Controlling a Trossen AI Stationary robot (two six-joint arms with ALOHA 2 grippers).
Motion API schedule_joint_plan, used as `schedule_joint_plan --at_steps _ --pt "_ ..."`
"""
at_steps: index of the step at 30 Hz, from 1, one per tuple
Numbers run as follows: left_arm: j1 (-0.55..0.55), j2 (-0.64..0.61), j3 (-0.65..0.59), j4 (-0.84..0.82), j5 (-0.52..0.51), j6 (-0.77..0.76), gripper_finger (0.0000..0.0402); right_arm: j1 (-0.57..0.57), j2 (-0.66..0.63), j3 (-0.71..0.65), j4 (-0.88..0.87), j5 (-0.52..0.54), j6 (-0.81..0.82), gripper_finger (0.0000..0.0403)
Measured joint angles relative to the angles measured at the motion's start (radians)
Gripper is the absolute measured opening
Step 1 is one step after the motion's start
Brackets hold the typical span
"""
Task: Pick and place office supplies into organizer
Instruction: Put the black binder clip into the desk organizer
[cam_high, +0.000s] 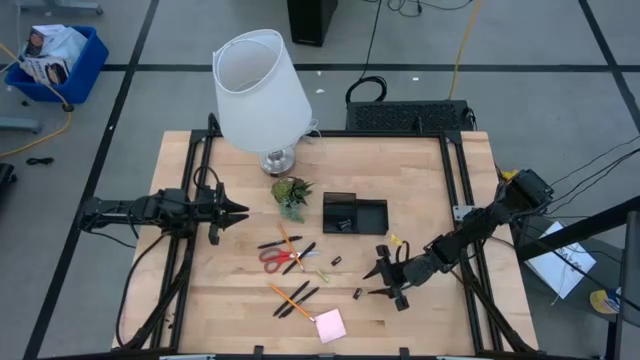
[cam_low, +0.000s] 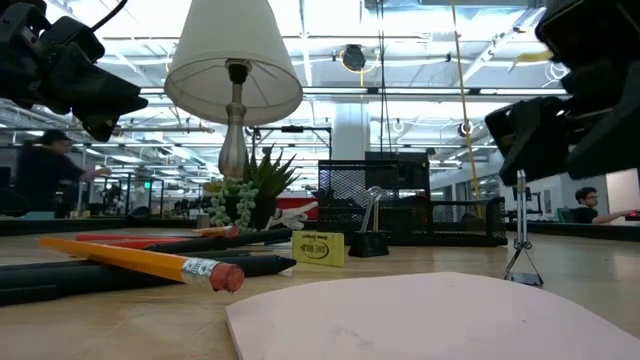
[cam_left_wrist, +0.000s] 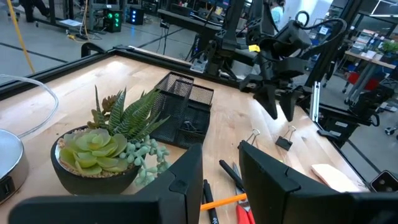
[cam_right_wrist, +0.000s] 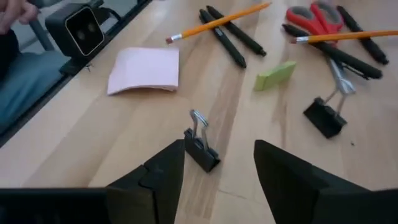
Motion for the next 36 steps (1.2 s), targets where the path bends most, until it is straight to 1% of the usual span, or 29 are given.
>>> schedule_joint_plan --at_steps 4,11,14,17,21,28,36 --pt "0.000 0.000 0.000 0.000 0.000 0.000 0.0108 -0.012 0.062 -0.001 0.098 -0.061 -0.019 0.0190" --pt "0.000 0.000 0.000 -0.001 0.000 0.000 0.0108 -0.013 0.131 0.009 0.155 -0.065 -0.023 0.0188" --pt "0.000 0.000 0.000 0.000 0.000 0.000 0.0108 -0.017 0.166 0.022 0.208 -0.091 -0.038 0.0189" --pt "0.000 0.000 0.000 0.000 0.000 0.000 0.0108 -0.023 0.200 0.039 0.214 -0.099 -0.041 0.0189" --pt "0.000 0.000 0.000 0.000 0.000 0.000 0.0108 -0.032 0.222 0.049 0.219 -0.147 -0.029 0.0181" --pt "0.000 0.000 0.000 -0.001 0.000 0.000 0.0108 -0.032 0.221 0.050 0.243 -0.143 -0.058 0.0153" --pt "0.000 0.000 0.000 0.000 0.000 0.000 0.0108 -0.049 0.221 0.050 0.251 -0.142 -0.060 0.0096"
